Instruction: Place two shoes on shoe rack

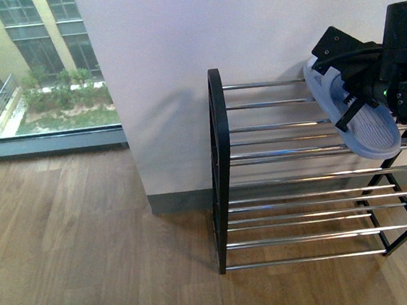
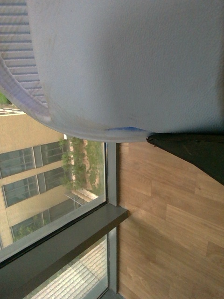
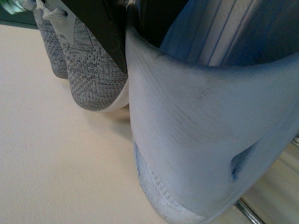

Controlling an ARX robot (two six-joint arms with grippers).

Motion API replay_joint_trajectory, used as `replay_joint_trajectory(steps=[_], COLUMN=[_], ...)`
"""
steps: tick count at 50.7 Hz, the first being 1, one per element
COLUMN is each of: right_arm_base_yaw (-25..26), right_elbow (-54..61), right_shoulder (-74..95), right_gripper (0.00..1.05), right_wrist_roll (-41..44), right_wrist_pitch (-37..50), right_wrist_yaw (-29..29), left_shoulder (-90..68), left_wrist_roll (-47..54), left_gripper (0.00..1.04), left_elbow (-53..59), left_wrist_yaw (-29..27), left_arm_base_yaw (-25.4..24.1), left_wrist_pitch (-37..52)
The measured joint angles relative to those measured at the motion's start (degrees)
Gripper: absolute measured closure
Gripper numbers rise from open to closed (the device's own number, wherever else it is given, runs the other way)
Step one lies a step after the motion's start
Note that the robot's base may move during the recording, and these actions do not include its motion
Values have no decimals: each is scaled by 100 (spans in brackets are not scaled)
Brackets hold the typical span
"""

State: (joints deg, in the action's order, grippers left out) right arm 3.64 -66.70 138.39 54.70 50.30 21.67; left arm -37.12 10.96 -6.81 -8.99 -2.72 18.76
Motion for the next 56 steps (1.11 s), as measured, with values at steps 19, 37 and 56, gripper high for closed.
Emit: replay_joint_trajectory(steps=[19,37,56], right_arm_base_yaw=[146,953,608], right_elbow=[243,1727,4249], right_shoulder=[-470,-3641,-4701], right_gripper=[71,13,71], right_wrist_roll=[-713,-2479,-5224], right_wrist_pitch=[-951,-2597,1729], right_wrist_yaw=[-192,-1784,-3121], left_shoulder=[0,0,2], left_wrist_roll=[0,0,0], left_gripper=[103,103,103], left_elbow=[0,0,0], left_wrist_yaw=[-2,-4,-22], left_arm_base_yaw=[0,0,0], left_wrist_pitch=[0,0,0])
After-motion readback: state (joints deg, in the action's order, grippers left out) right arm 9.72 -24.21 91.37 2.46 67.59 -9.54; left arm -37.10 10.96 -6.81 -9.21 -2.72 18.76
